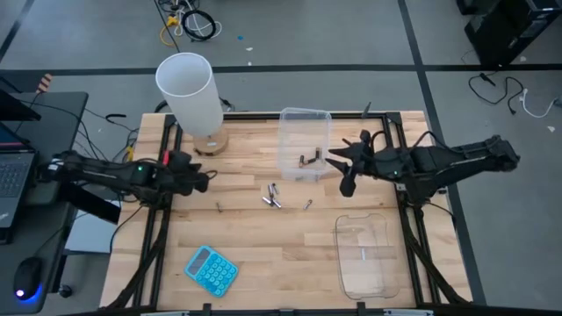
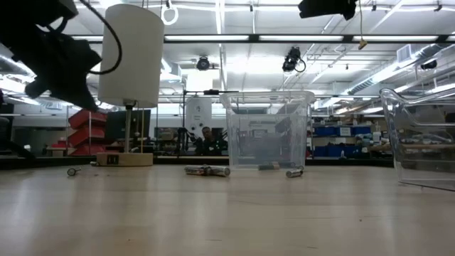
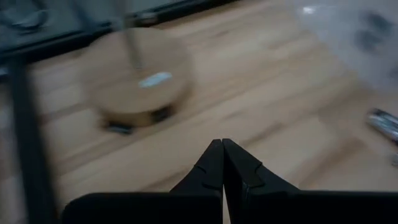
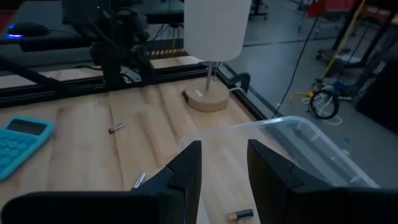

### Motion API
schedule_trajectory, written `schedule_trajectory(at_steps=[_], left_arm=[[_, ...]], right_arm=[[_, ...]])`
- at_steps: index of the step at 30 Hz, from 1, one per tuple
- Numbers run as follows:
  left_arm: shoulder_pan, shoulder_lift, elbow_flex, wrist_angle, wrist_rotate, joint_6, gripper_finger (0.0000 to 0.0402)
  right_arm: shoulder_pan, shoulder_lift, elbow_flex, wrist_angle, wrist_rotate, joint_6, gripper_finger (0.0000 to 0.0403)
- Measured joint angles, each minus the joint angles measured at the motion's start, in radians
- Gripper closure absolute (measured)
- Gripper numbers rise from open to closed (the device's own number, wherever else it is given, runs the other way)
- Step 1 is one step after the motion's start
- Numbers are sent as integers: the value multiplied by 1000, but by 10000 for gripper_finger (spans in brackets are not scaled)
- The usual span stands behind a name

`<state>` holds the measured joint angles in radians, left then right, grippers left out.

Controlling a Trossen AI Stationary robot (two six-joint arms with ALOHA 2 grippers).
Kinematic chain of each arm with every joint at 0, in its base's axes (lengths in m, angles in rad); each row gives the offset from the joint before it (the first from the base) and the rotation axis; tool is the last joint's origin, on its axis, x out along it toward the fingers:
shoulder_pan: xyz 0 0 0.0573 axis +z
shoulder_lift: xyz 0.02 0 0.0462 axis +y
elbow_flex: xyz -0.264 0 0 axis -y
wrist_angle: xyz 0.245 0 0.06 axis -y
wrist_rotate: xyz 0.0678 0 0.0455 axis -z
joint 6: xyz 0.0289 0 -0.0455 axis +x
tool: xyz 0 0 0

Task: Sort batteries
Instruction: Put the brown battery into the top transparent bin

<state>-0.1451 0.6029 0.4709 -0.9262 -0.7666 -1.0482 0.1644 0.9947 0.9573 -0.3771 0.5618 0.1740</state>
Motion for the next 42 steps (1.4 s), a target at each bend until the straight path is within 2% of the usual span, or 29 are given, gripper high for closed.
schedule_trajectory(at_steps=[3,7,10,15,19,23,33,42], left_arm=[[57,-24,0,-84,-11,-58,401],[123,-15,-1,-83,-43,-76,401],[182,11,-32,-59,-88,-89,401],[293,48,-123,40,-44,-85,401],[345,58,-186,131,-48,-81,401],[396,58,-207,244,-77,24,401],[608,64,-208,287,9,163,401],[761,198,-208,561,103,351,401]], right_arm=[[-23,0,0,0,-36,-10,288],[-37,0,0,0,-67,-17,288],[-37,0,0,-4,-90,-21,288],[-37,0,0,-7,-92,-36,288],[-40,0,0,-9,-118,-43,288],[-52,0,0,-20,-167,-39,288],[-73,0,0,-44,-171,-49,288],[-74,0,0,-46,-171,-53,288]])
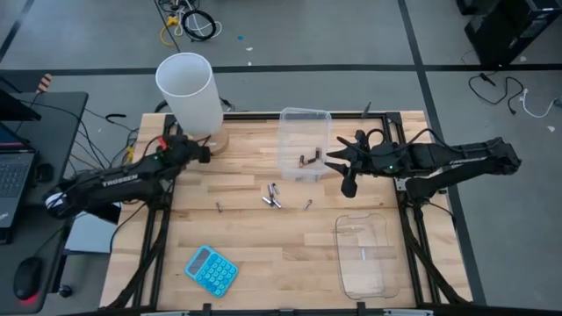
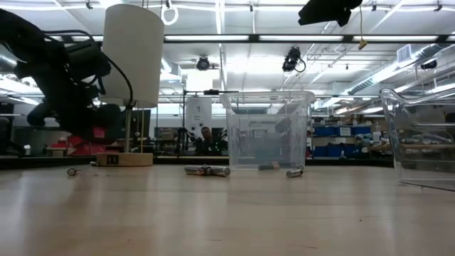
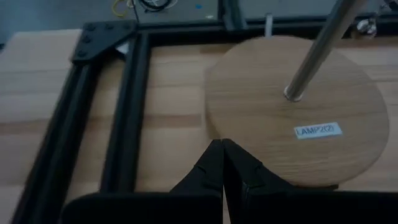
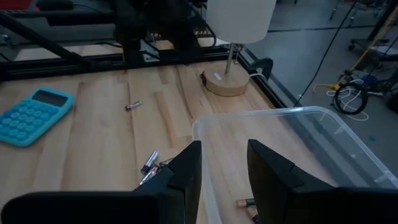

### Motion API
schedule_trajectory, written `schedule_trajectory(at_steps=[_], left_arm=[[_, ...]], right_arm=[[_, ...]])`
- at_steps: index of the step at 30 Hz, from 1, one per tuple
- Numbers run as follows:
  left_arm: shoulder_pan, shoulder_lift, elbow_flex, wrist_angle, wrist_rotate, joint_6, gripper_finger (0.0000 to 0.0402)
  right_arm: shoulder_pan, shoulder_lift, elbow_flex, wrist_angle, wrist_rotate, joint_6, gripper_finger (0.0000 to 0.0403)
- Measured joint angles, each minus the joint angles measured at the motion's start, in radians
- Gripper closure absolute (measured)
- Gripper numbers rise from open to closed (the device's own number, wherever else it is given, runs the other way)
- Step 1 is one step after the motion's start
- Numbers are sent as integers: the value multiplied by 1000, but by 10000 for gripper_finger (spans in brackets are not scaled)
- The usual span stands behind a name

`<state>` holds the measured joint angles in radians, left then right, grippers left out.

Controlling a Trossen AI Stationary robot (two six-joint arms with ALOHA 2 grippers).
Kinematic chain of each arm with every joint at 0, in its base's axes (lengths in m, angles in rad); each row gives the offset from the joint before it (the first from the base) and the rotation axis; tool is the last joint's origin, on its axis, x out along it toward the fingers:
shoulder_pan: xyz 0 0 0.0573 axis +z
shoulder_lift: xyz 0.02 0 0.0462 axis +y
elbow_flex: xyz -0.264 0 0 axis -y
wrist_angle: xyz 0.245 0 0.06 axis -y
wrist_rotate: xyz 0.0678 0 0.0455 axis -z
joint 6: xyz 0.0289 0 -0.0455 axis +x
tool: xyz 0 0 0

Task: Sort batteries
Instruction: Put the brown battery into the top transparent bin

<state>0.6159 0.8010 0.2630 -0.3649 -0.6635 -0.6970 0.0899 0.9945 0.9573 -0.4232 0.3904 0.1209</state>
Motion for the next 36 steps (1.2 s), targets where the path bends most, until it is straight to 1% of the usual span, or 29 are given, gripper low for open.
schedule_trajectory(at_steps=[2,3,5,8,19,25,30,36], left_arm=[[24,47,0,15,21,14,401],[33,68,0,-4,19,2,401],[47,106,0,-59,-6,-64,401],[53,154,0,-81,-16,-84,401],[77,274,0,144,0,51,401],[85,351,0,208,-9,90,401],[85,388,-1,272,-23,105,401],[85,435,0,292,-17,121,401]], right_arm=[[0,0,0,0,0,5,288],[0,0,0,0,0,6,288],[0,0,0,0,0,11,288],[0,0,0,0,0,16,288],[-7,0,0,4,-1,10,288],[-7,0,0,5,-1,10,288],[-8,0,0,15,-1,10,288],[-8,0,0,30,-1,11,288]])
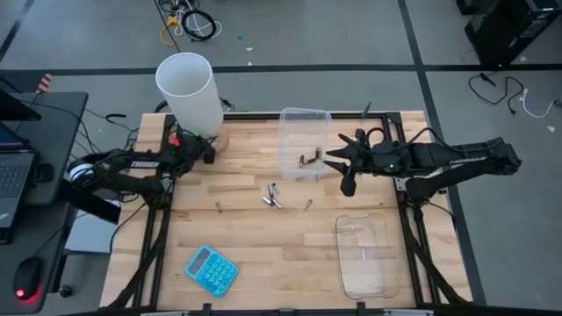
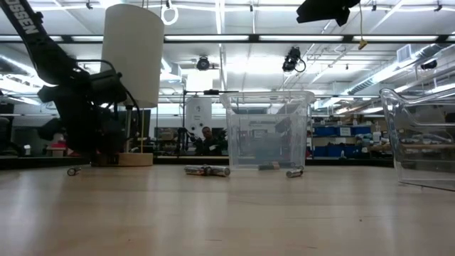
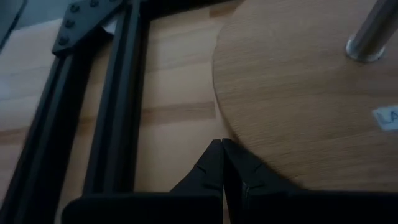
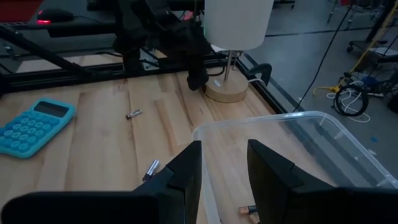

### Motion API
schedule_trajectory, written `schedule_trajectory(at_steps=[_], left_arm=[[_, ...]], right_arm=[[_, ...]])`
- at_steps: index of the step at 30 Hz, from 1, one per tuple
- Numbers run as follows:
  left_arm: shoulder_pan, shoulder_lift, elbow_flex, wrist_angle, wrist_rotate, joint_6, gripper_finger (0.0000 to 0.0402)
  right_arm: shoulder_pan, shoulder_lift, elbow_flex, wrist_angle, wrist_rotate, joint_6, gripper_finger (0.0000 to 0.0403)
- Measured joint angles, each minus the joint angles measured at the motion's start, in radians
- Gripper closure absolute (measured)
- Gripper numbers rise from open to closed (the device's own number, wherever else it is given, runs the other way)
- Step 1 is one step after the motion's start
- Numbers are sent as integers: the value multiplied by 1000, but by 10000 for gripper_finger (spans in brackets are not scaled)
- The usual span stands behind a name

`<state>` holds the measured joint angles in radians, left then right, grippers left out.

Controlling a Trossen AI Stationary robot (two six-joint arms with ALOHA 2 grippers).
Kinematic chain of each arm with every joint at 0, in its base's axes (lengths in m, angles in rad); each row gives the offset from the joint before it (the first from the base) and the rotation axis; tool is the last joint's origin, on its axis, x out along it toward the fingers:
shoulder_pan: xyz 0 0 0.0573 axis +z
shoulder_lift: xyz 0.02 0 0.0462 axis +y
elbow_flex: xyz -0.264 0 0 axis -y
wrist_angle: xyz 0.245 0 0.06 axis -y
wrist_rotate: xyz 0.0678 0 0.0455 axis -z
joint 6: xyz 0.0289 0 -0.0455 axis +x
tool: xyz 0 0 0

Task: Sort batteries
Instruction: Put the brown battery into the top transparent bin

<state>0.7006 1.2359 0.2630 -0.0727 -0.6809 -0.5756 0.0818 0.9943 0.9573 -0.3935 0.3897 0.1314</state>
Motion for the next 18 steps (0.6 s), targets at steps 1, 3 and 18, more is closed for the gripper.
schedule_trajectory(at_steps=[1,3,18], left_arm=[[0,12,0,-1,11,0,401],[0,33,0,3,22,1,401],[-35,-28,12,-100,122,-1,401]], right_arm=[[0,0,0,0,0,0,288],[-1,0,0,0,0,0,288],[-1,0,0,0,0,24,288]])
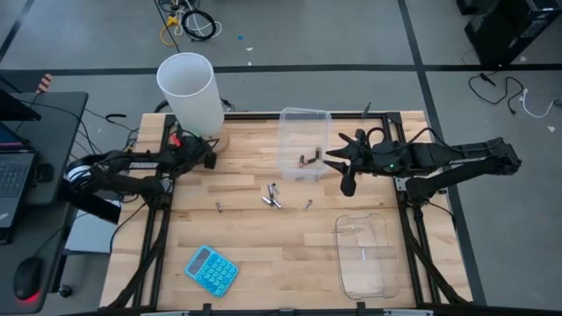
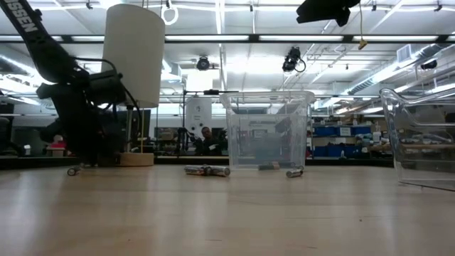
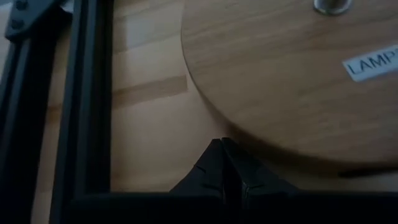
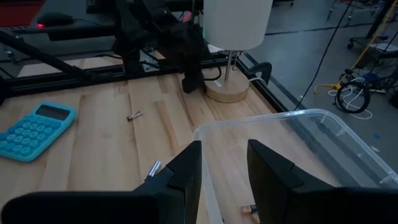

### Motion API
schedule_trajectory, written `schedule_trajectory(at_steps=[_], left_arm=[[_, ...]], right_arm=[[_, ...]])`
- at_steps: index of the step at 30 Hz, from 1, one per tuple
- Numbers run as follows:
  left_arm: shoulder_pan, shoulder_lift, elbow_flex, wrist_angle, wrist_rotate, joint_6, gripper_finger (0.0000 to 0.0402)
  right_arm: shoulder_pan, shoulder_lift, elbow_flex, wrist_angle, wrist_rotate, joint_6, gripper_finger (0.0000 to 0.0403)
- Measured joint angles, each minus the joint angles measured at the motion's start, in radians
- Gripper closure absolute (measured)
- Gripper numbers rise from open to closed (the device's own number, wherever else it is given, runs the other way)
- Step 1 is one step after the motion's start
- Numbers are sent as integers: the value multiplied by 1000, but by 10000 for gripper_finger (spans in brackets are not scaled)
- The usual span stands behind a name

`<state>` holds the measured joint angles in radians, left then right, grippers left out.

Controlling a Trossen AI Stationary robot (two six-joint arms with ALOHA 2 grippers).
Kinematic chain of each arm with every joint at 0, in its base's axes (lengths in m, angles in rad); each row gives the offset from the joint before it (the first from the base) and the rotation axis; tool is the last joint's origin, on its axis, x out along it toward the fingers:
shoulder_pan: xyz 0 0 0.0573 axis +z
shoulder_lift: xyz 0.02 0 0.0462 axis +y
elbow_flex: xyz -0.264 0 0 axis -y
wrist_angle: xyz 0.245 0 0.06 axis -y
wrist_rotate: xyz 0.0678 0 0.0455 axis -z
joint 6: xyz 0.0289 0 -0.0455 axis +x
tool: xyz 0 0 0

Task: Sort batteries
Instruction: Put the brown battery into the top transparent bin

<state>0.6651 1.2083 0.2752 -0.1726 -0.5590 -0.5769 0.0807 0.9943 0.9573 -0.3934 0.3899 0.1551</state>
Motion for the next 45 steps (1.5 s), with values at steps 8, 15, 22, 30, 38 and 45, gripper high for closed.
schedule_trajectory(at_steps=[8,15,22,30,38,45], left_arm=[[-2,-74,60,-165,30,-173,401],[-58,-74,91,-406,71,-401,401],[-99,-74,91,-399,-6,-385,394],[-232,-122,160,-414,131,-175,372],[-464,-186,305,-642,236,-132,368],[-603,-172,281,-689,381,-216,368]], right_arm=[[0,0,0,4,0,0,288],[0,0,0,-5,0,-5,288],[0,0,0,-5,0,-24,288],[11,0,0,-5,0,-17,288],[11,0,0,-14,-7,-16,288],[11,1,0,-19,-25,-16,288]])
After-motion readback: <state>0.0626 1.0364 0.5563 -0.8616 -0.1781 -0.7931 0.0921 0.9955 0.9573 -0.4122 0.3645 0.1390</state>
